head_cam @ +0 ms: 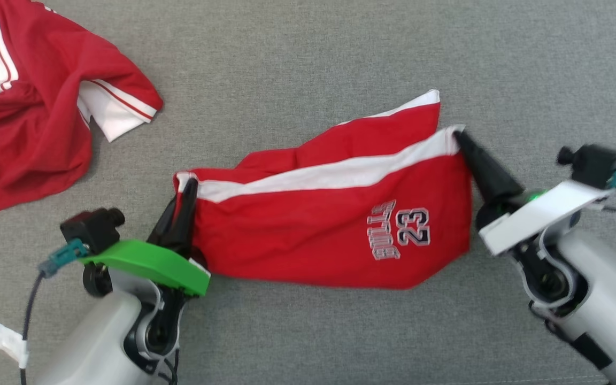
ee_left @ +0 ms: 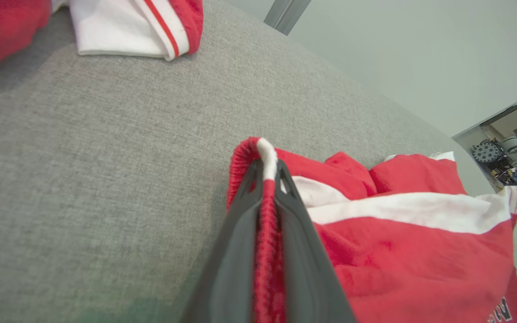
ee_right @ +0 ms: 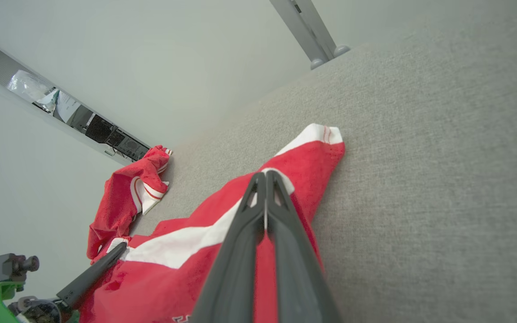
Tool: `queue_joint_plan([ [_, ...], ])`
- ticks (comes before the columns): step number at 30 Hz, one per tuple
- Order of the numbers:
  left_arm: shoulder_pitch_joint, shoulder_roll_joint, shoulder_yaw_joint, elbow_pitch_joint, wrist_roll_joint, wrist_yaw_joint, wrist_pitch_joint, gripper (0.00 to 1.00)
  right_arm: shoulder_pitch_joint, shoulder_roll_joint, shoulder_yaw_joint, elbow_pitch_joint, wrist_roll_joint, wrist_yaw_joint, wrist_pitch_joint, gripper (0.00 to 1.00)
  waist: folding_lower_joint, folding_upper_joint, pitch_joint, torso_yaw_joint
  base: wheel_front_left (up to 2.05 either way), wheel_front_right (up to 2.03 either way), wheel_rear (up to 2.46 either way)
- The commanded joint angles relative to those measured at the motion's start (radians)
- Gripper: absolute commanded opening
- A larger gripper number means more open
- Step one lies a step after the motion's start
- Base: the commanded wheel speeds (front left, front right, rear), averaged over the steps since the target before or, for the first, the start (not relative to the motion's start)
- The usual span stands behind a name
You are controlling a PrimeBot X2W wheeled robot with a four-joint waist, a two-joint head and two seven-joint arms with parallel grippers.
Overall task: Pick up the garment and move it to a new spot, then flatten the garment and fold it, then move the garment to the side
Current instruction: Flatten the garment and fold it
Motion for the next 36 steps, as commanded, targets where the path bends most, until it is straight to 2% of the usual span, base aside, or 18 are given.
queue_joint_plan([
  [1,-0.027,-0.003,0.021,-0.026,-0.019,-0.023,-0.005,0.0,-0.016,-0.008,-0.036,-0.023,-0.015,0.0,0.0,0.0,0.0,0.0,0.01,-0.01,0.0,0.0,0.0],
  [4,-0.05,-0.011,0.074,-0.097,-0.097,-0.076,0.008,0.0,-0.043,-0.029,-0.122,-0.08,-0.03,0.0,0.0,0.0,0.0,0.0,0.027,-0.032,0.0,0.0,0.0],
  [7,-0.105,-0.006,0.126,-0.179,-0.18,-0.103,0.055,0.0,-0.088,-0.063,-0.2,-0.125,-0.045,0.0,0.0,0.0,0.0,0.0,0.047,-0.057,0.0,0.0,0.0],
  [11,-0.234,-0.004,0.169,-0.261,-0.256,-0.082,0.149,0.0,-0.188,-0.133,-0.246,-0.143,-0.077,0.0,0.0,0.0,0.0,0.0,0.086,-0.088,0.0,0.0,0.0],
  [14,-0.381,-0.025,0.181,-0.284,-0.284,-0.064,0.216,0.0,-0.29,-0.177,-0.259,-0.123,-0.093,0.0,0.0,0.0,0.0,0.0,0.126,-0.108,0.0,0.0,0.0],
  [16,-0.509,-0.032,0.175,-0.27,-0.249,-0.067,0.243,0.0,-0.373,-0.197,-0.28,-0.099,-0.119,0.0,0.0,0.0,0.0,0.0,0.161,-0.122,0.0,0.0,0.0],
  [18,-0.641,-0.065,0.168,-0.237,-0.207,-0.08,0.24,0.0,-0.465,-0.197,-0.31,-0.08,-0.155,0.0,0.0,0.0,0.0,0.0,0.197,-0.135,0.0,0.0,0.0],
  [21,-0.823,-0.128,0.167,-0.165,-0.136,-0.12,0.183,0.0,-0.589,-0.171,-0.393,-0.071,-0.225,0.0,0.0,0.0,0.0,0.0,0.247,-0.155,0.0,0.0,0.0],
  [24,-0.924,-0.167,0.155,-0.101,-0.062,-0.157,0.102,0.0,-0.651,-0.144,-0.447,-0.091,-0.295,0.0,0.0,0.0,0.0,0.0,0.281,-0.166,0.0,0.0,0.0],
  [29,-0.85,-0.187,0.078,-0.024,0.007,-0.187,0.026,0.0,-0.591,-0.116,-0.44,-0.134,-0.338,0.0,0.0,0.0,0.0,0.0,0.296,-0.172,0.0,0.0,0.0],
  [30,-0.816,-0.185,0.063,-0.017,0.017,-0.19,0.017,0.06,-0.567,-0.115,-0.431,-0.141,-0.341,0.0,0.0,0.0,0.0,0.0,0.295,-0.17,0.0,0.0,0.0],
  [33,-0.678,-0.186,0.017,-0.037,0.013,-0.192,-0.001,0.15,-0.464,-0.115,-0.408,-0.159,-0.348,0.0,0.0,0.0,0.0,0.0,0.283,-0.158,0.0,0.0,0.0],
  [36,-0.532,-0.188,0.015,-0.062,0.037,-0.191,-0.004,0.2,-0.346,-0.117,-0.389,-0.164,-0.362,0.0,0.0,0.0,0.0,0.0,0.263,-0.143,0.0,0.0,0.0],
])
